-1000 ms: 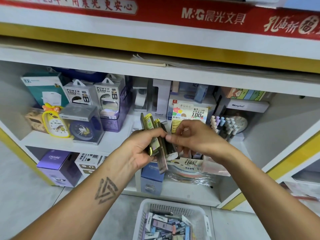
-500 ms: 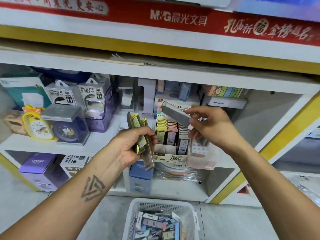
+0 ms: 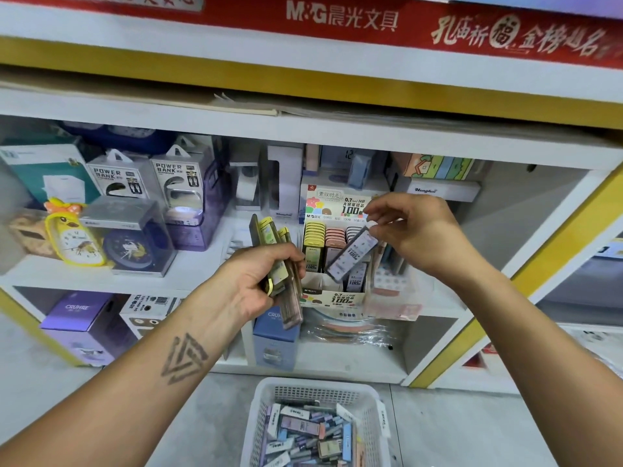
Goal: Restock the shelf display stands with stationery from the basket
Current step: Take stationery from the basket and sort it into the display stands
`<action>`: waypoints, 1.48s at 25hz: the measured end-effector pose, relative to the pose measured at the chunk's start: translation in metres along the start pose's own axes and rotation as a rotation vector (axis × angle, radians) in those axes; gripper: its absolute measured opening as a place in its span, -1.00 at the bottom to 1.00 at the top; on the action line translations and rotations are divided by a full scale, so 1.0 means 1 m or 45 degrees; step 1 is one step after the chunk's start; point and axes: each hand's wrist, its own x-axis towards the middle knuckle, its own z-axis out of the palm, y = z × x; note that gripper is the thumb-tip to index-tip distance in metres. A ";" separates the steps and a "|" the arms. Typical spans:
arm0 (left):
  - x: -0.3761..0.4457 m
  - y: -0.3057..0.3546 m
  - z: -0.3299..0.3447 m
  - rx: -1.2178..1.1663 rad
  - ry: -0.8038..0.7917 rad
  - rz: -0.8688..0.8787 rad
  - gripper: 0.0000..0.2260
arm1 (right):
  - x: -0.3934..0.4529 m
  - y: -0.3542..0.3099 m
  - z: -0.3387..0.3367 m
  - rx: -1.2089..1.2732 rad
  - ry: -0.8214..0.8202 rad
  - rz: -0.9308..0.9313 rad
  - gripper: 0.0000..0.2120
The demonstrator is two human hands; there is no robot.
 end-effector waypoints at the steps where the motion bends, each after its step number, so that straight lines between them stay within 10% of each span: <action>1: -0.001 -0.001 0.001 0.013 -0.014 -0.002 -0.93 | -0.001 0.001 -0.002 -0.021 -0.003 -0.019 -0.69; 13: -0.006 -0.012 0.015 0.030 -0.169 -0.078 -0.77 | -0.013 0.006 0.013 -0.458 -0.263 -0.445 -0.88; 27: -0.006 -0.005 0.003 -0.024 -0.212 -0.006 -0.75 | 0.006 -0.033 0.055 0.686 -0.111 0.553 -0.89; 37: -0.006 0.009 -0.026 0.008 0.000 0.009 -0.84 | 0.011 -0.023 0.046 0.077 0.127 -0.061 -0.81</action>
